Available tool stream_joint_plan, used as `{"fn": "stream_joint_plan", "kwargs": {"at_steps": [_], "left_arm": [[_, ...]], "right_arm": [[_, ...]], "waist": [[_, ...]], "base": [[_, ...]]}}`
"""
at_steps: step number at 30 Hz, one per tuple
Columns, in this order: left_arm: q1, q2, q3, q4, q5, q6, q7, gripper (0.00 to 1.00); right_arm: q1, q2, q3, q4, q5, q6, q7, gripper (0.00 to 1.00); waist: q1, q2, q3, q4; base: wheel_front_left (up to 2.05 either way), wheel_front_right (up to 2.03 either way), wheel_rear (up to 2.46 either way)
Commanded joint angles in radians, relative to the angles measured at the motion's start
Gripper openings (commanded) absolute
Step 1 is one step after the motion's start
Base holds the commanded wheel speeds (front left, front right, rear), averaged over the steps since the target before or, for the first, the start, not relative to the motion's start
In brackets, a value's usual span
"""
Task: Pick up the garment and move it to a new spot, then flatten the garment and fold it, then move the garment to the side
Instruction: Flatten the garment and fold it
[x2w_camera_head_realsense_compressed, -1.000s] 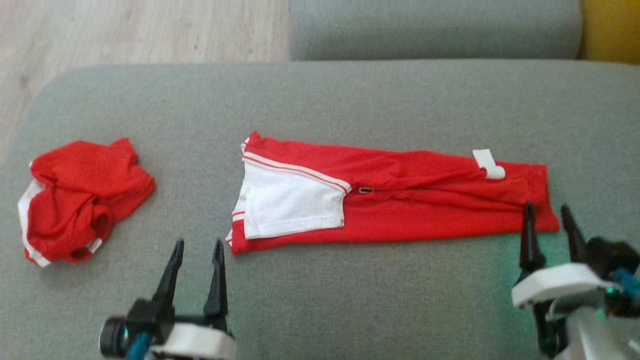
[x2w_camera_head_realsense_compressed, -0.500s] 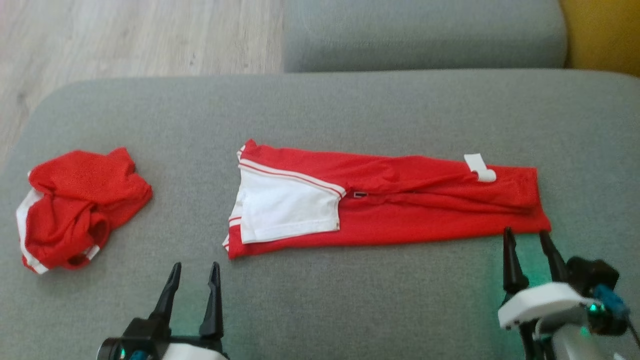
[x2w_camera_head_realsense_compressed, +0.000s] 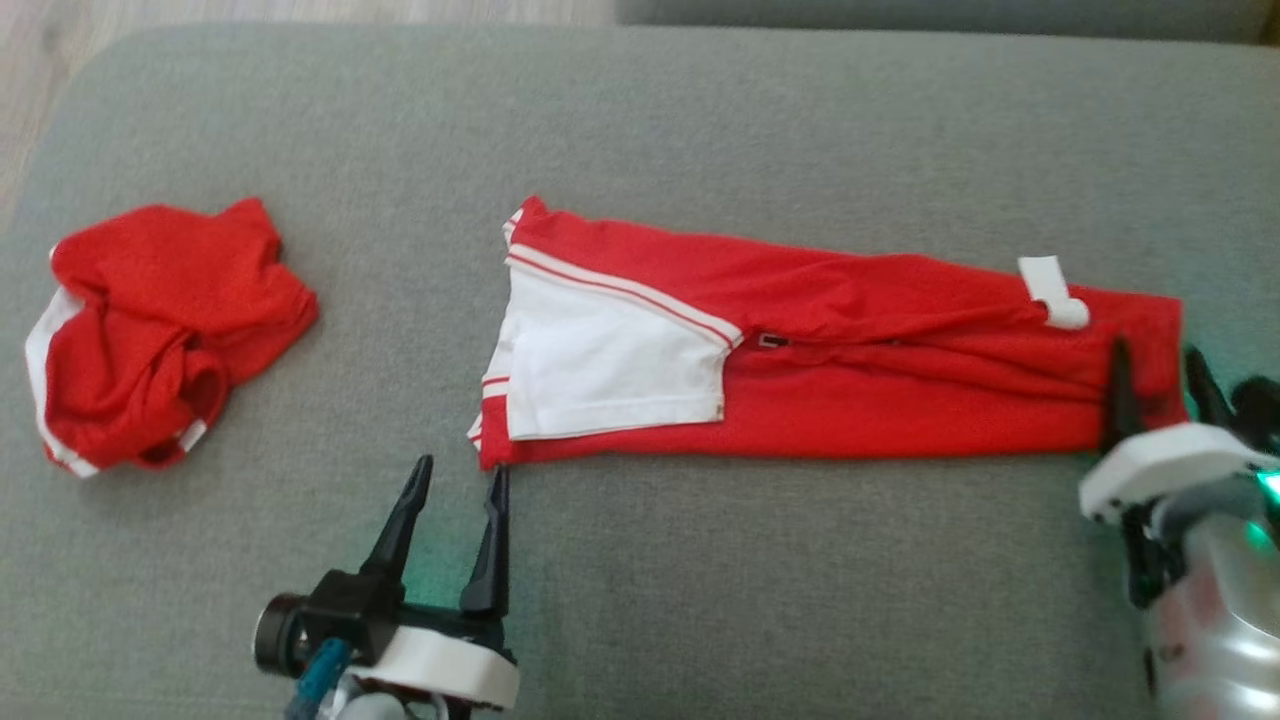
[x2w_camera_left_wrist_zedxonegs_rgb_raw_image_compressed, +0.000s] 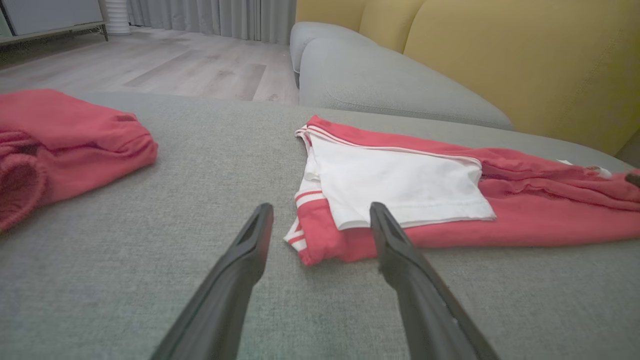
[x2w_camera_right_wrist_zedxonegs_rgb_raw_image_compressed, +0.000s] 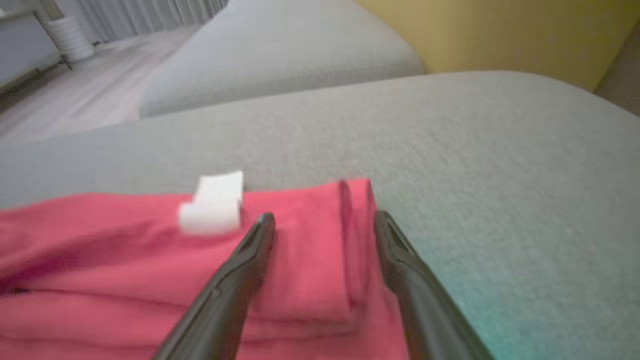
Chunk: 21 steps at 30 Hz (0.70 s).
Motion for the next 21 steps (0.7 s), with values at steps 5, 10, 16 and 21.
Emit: {"fn": "stream_joint_plan", "kwargs": {"at_steps": [5,10,16,21], "left_arm": [[-0.043,-0.001,0.011,-0.023,-0.009,0.012,-0.005,1.00],[-0.045,-0.001,0.019,-0.022,-0.011,0.017,-0.005,1.00],[-0.043,-0.001,0.020,-0.013,-0.014,0.017,-0.005,1.00],[-0.030,-0.001,0.014,-0.005,-0.019,0.015,-0.005,1.00]], "right_arm": [[-0.026,-0.014,-0.031,0.072,-0.046,-0.001,0.006,1.00],[-0.024,-0.002,-0.031,0.145,-0.026,-0.001,0.018,0.00],[-0.033,-0.062,-0.058,0.117,0.013,-0.001,-0.010,0.00],[-0.046,-0.069,0.009,-0.081,0.078,-0.001,-0.015,0.00]], "waist": [[-0.0003,0.0000,0.028,0.021],[-0.0003,0.0000,0.029,0.011],[-0.0003,0.0000,0.005,-0.004],[-0.0003,0.0000,-0.023,-0.002]], "base": [[0.00,0.00,0.00],[0.00,0.00,0.00],[0.00,0.00,0.00],[0.00,0.00,0.00]]}}
